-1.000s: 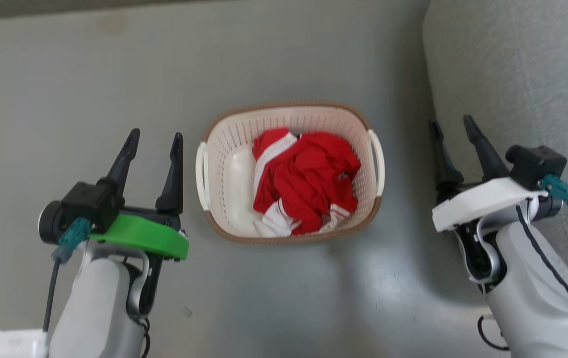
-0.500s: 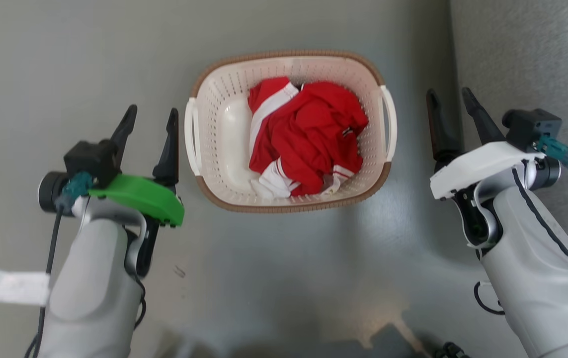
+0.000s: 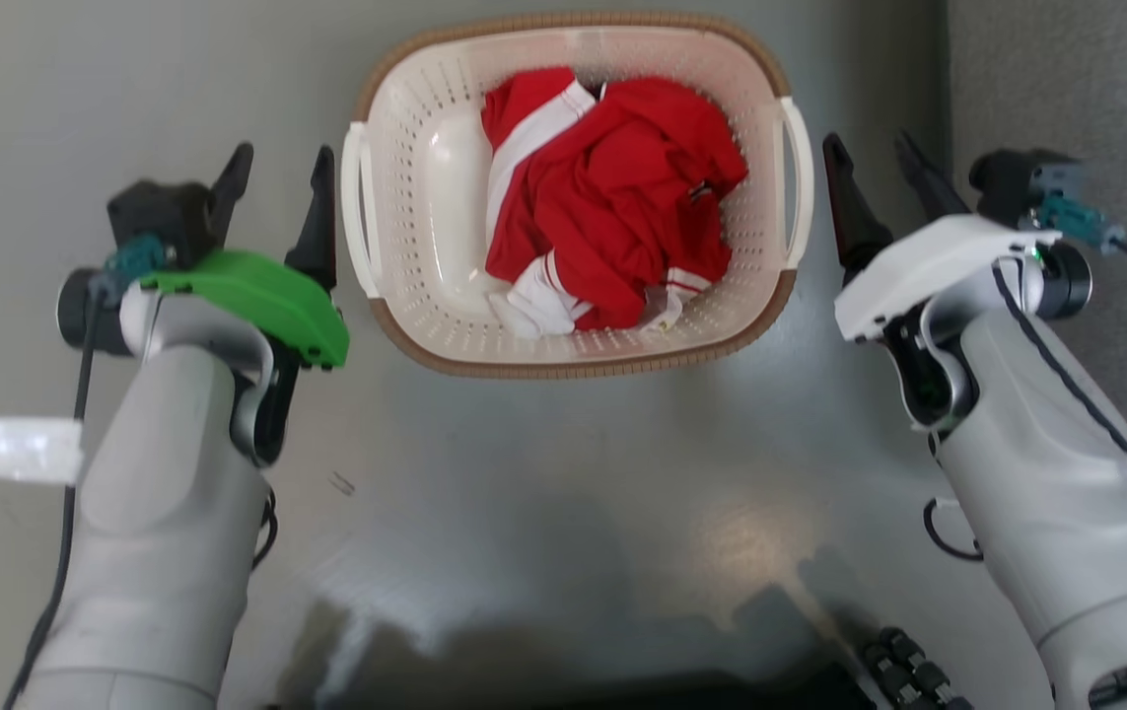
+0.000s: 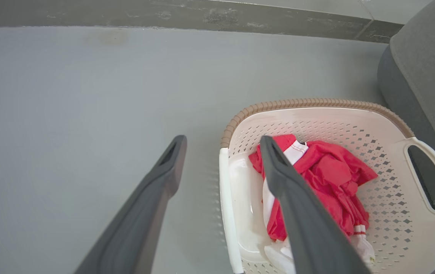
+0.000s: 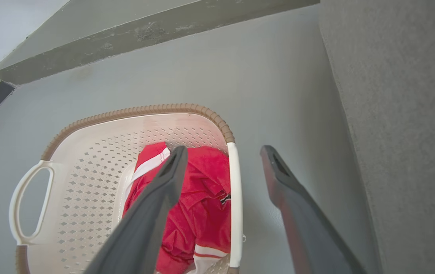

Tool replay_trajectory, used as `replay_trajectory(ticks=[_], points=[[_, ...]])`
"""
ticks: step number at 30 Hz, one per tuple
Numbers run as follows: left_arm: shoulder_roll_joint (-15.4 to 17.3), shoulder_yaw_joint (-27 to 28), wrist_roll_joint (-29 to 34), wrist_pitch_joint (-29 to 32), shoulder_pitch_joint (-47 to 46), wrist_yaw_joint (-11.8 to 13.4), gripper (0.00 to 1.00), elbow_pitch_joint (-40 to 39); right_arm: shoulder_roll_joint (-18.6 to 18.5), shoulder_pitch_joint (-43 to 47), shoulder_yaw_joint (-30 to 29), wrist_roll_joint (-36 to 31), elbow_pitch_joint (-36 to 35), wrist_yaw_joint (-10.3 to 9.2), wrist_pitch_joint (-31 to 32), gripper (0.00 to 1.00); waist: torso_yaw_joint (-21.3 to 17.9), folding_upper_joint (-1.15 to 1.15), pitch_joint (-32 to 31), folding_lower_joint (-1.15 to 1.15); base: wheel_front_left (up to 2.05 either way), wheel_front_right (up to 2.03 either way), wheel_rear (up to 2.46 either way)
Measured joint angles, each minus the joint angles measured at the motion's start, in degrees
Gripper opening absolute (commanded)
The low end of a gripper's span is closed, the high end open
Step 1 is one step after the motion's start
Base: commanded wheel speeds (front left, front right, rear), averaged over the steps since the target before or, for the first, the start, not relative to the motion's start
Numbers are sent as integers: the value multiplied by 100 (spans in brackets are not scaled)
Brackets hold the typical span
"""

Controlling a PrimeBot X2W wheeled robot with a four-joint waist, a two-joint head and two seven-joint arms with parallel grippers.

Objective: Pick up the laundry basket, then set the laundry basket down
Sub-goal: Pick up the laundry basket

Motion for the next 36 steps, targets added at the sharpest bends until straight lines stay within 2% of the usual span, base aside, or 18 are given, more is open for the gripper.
replay_trajectory(ticks=[19,30,31,32,33,35,36], points=[[-35,-538,-83,237,-1054,-26,100,1059,162,-1156,163,8,1087,78,129,100,27,0,1011,0,0,0,0],[-41,-959,-510,382,-1454,-43,100,1330,197,-1530,240,60,1551,152,66,100,19,0,1393,0,0,0,0],[-41,-1002,-546,382,-1477,-44,100,1370,199,-1551,247,60,1599,153,45,71,19,0,1414,0,0,0,0],[-41,-1044,-569,382,-1479,-44,100,1404,201,-1567,255,62,1646,154,43,56,19,0,1427,0,0,0,0],[-41,-1081,-599,382,-1479,-44,100,1433,201,-1581,260,68,1689,163,24,56,19,0,1434,0,0,0,0],[-41,-1144,-687,382,-1480,-44,100,1459,203,-1607,269,92,1749,196,-8,48,17,0,1439,0,0,0,0],[-41,-1176,-717,382,-1484,-44,89,1479,204,-1620,272,108,1783,202,-23,42,15,0,1440,0,0,0,0]])
